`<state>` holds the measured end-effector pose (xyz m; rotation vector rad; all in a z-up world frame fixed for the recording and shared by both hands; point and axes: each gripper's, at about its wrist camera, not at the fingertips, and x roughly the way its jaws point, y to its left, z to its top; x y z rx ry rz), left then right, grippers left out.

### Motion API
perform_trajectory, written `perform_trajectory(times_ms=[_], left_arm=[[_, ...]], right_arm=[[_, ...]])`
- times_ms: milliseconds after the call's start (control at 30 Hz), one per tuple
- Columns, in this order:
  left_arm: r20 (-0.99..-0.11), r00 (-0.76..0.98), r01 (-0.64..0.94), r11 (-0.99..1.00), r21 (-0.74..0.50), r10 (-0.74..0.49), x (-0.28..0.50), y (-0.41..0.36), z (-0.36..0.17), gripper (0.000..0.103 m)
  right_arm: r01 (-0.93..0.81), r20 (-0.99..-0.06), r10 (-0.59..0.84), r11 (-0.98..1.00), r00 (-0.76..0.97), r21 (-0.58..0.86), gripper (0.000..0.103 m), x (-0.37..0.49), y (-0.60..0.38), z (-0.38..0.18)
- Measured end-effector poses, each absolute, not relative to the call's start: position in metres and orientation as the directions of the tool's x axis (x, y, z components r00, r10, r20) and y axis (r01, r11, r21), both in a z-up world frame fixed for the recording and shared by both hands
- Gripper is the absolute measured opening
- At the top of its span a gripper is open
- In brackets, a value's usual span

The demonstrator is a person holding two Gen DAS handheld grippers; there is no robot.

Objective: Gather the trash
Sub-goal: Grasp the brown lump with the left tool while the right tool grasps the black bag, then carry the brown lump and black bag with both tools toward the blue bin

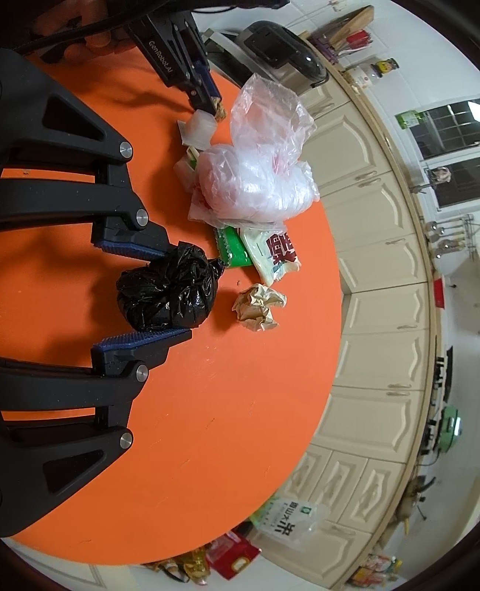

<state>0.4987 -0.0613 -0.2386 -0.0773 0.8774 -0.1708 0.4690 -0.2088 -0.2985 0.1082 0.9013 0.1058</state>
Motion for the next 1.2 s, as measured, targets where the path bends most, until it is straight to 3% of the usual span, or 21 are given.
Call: perform_trajectory(times_ms=[433, 833, 1200], left_arm=[[-0.674, 0.719, 0.075, 0.982, -0.170, -0.172, 0.417, -0.043, -0.214, 0.020], [-0.537, 0.801, 0.226, 0.964, -0.139, -0.265, 0.273, -0.089, -0.165, 0.020], [-0.449, 0.801, 0.384, 0.915, -0.121, -0.395, 0.166, -0.126, -0.156, 0.020]], right_arm=[[-0.032, -0.722, 0.172, 0.978, 0.670, 0.204, 0.031, 0.411, -0.230, -0.265], [-0.069, -0.595, 0.215, 0.963, 0.774, 0.259, 0.031, 0.315, -0.243, -0.200], [-0.015, -0.501, 0.154, 0.962, 0.852, 0.271, 0.031, 0.224, -0.279, -0.161]])
